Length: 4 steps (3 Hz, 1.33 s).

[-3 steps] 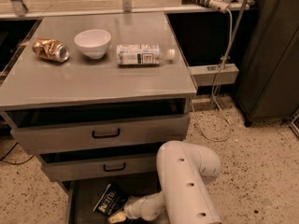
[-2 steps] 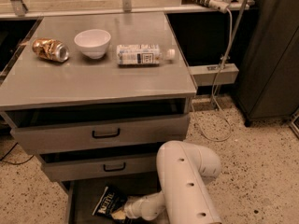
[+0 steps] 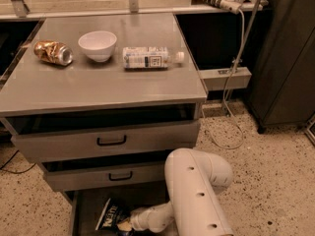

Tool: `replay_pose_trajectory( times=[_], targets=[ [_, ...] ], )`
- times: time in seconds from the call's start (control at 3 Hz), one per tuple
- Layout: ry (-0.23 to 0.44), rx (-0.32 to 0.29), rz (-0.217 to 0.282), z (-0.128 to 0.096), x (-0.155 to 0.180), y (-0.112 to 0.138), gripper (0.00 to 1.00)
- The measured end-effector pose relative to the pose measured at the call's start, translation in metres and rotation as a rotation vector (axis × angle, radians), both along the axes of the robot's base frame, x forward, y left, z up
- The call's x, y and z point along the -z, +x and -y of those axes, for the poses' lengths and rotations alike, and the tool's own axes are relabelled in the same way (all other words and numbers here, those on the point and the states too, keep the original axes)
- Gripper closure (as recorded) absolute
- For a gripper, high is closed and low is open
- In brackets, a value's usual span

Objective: Pick blue chip bag from bottom drawer and place on counter

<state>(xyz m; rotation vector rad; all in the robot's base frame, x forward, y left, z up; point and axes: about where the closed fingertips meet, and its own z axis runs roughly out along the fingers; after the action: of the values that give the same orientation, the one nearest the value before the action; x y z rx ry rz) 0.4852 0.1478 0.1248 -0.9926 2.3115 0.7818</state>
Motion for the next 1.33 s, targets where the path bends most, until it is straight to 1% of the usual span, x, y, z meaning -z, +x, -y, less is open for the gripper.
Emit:
replay_pose_trajectory(
  times=[0.33,0.67,1.0,1.33],
  targets=[
    [0.0,0.01,-0.006,0.002,-0.011,-0.001,1.0],
    [-0.026,0.022,0.011,0.012,-0.041,0.001,1.0],
    [-0.055,0.064,0.019,0.021,-0.084,-0.005,1.0],
    [-0.076,0.121,0.013,0.035,-0.125,-0.021,1.0]
  ],
)
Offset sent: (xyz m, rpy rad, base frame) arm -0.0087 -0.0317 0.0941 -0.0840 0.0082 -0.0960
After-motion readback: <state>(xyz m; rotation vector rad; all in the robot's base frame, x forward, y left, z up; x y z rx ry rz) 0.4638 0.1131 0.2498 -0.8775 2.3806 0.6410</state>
